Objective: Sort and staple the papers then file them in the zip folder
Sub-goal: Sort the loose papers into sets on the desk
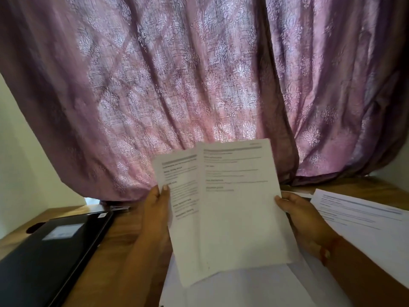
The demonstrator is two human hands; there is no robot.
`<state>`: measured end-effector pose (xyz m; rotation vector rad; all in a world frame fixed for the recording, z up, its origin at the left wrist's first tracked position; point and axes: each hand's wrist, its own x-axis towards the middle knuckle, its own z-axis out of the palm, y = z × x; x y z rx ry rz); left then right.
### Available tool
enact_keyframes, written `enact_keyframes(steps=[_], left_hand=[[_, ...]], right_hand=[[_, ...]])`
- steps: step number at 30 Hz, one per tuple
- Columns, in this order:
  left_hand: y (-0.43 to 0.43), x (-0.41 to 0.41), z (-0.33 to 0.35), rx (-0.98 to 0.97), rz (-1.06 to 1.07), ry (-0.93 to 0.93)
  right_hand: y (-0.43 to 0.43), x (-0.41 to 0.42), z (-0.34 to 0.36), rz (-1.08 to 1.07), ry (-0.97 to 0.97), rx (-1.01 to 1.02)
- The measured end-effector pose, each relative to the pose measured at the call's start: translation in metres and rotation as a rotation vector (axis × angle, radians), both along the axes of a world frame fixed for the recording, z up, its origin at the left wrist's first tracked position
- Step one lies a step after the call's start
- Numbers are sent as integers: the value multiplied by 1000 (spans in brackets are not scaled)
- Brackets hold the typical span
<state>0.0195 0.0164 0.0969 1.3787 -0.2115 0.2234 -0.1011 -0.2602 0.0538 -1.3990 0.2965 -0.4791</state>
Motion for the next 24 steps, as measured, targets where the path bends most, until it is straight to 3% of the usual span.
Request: enact_keyframes(steps=[8,14,18,24], left_hand=[[-13,-8,-19,-59,-152,62],[-16,-5,-28,-228,-352,96],[-14,-1,-32,-286,-523,180],[-20,-5,-36,-205,-396,133]], right_hand=[[13,2,2,3,132,-251],[21,1,1,25,121,-399],[21,1,0,-11,80,-383],[21,6,-2,12,144,-546]])
